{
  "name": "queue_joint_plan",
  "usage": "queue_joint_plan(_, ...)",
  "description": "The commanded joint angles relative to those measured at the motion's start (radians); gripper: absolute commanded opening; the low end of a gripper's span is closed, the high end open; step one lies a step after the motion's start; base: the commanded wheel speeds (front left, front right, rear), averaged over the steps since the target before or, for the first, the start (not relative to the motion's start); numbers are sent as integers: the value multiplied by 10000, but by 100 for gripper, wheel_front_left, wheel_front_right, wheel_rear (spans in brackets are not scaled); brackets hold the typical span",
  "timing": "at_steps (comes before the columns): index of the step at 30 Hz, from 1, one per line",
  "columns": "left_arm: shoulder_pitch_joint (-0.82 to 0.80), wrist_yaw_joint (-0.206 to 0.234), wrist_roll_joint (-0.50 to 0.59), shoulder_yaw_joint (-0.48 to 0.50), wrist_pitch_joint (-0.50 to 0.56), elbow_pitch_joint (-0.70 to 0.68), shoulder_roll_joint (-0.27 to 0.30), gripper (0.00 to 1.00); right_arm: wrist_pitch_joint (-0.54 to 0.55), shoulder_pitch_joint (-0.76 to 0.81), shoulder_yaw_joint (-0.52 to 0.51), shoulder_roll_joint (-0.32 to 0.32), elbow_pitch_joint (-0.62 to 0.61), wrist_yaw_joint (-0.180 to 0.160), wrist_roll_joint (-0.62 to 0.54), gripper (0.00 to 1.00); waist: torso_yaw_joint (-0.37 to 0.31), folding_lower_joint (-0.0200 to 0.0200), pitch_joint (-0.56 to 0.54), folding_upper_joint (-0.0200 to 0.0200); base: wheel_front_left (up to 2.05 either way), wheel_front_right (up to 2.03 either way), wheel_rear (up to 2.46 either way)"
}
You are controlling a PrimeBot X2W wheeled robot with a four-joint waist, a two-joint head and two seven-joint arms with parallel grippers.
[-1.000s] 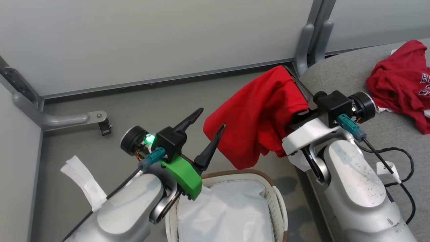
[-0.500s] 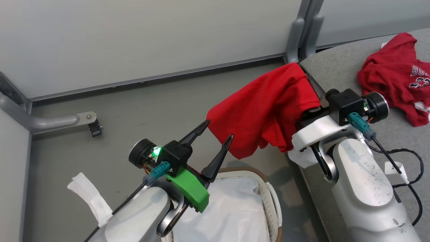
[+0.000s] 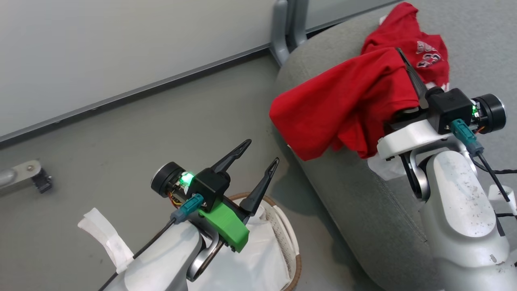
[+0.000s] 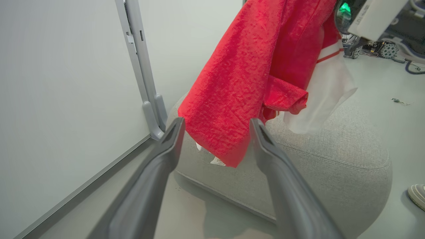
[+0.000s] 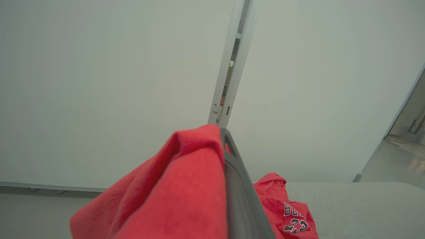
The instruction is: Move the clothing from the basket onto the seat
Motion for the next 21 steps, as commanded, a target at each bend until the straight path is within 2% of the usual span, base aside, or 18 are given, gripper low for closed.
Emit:
queue_joint_plan(1, -191, -53, 96, 45, -3, 49, 47, 100, -31, 181, -104, -27, -60, -14, -93, 0, -1439, 0, 773, 0, 0, 0, 0)
queue_joint_plan(5, -264, -103, 190, 125, -3, 127, 68, 100, -31, 271, -258, -23, -63, -14, -100, 0, -2006, 0, 1007, 0, 0, 0, 0)
queue_joint_plan(10, -375, -184, 290, 133, -4, 201, 29, 100, -31, 384, -386, -17, -1, -14, -77, 0, -2203, 0, 1167, 0, 0, 0, 0)
queue_joint_plan(14, -438, -257, 358, 51, -4, 228, -49, 100, -31, 251, -356, -59, 160, -14, 105, 0, -2024, 0, 1282, 0, 0, 0, 0)
queue_joint_plan(21, -682, -293, 515, -2, -4, 123, -142, 100, -31, -1134, -300, -859, 648, -14, 64, 0, -1096, 0, 1769, 0, 0, 0, 0)
